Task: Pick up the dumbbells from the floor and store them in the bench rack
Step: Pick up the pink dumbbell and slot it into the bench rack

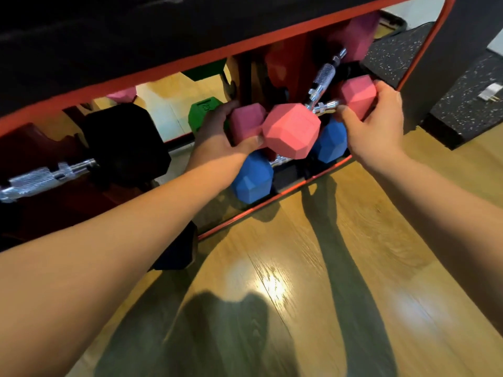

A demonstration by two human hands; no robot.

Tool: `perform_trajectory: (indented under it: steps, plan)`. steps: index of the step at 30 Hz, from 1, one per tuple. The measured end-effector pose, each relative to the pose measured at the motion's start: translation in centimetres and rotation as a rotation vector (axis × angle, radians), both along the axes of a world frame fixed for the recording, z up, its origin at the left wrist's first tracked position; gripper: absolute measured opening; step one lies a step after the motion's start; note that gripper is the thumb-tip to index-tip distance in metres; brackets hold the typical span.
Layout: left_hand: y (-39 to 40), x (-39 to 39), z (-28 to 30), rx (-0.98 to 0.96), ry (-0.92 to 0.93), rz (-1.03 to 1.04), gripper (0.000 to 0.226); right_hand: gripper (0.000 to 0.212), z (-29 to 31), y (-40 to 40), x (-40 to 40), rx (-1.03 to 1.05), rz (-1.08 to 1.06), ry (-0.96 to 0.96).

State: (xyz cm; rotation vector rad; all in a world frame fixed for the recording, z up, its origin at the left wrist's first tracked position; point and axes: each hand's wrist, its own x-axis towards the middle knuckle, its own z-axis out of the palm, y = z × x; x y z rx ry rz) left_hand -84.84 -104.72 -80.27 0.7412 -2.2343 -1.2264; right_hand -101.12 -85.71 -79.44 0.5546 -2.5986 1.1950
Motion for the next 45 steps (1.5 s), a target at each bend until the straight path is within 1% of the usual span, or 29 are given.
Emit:
perform_trajectory:
  steps: [4,8,9,11,13,14,16,17,18,20,24,29,32,36,45]
  plan:
    - [0.3,-0.3,-1.0,0.042,-0.018,0.009,0.071,0.069,0.1,-0.5,-1.0,0.06,0.028,-0.068]
    - [0.9,-1.4,-2.0,0.001,-0.04,0.031,0.071,0.069,-0.6,-1.1,-2.0,0.038,0.015,-0.132]
    - [1.2,-1.7,-2.2,-0.009,-0.07,0.04,0.072,0.07,-0.8,-1.4,-2.4,0.037,0.024,-0.16]
    - [1.9,-2.3,-2.6,-0.014,-0.114,0.075,0.076,0.078,-1.2,-1.9,-2.8,0.055,0.061,-0.224]
    - [2.3,-2.8,-2.9,-0.069,-0.121,0.079,0.083,0.094,-1.3,-2.3,-3.0,0.126,0.09,-0.266]
    - [2.4,-3.1,-3.0,-0.109,-0.168,0.063,0.083,0.101,-1.4,-2.4,-2.9,0.17,0.095,-0.272]
    - [2.5,-3.7,-2.7,-0.105,-0.302,0.093,0.073,0.105,-1.6,-2.5,-2.8,0.22,0.085,-0.252]
    - [2.7,-4.1,-2.3,-0.078,-0.304,0.15,0.065,0.104,-1.6,-2.4,-2.8,0.231,0.073,-0.235]
    - [2.8,-4.4,-2.0,-0.064,-0.251,0.209,0.059,0.103,-1.7,-2.4,-2.8,0.24,0.073,-0.212]
    - [3.3,-4.5,-1.5,-0.088,-0.147,0.255,0.055,0.101,-1.8,-2.3,-2.9,0.257,0.072,-0.198]
    - [3.2,-4.0,-1.3,-0.14,-0.158,0.198,0.064,0.1,-1.8,-2.7,-2.4,0.286,0.017,-0.164]
    - [3.1,-4.1,-1.2,-0.125,-0.149,0.238,0.059,0.097,-1.6,-2.9,-2.0,0.369,-0.046,-0.129]
    - [3.0,-4.0,-1.1,-0.128,-0.161,0.232,0.061,0.095,-1.5,-2.9,-2.1,0.376,-0.052,-0.146]
    - [3.1,-3.9,-0.8,-0.129,-0.194,0.217,0.069,0.095,-1.5,-3.0,-1.9,0.357,-0.055,-0.174]
    - [3.1,-3.8,-0.9,-0.147,-0.21,0.205,0.064,0.094,-1.2,-3.2,-1.9,0.416,-0.074,-0.2]
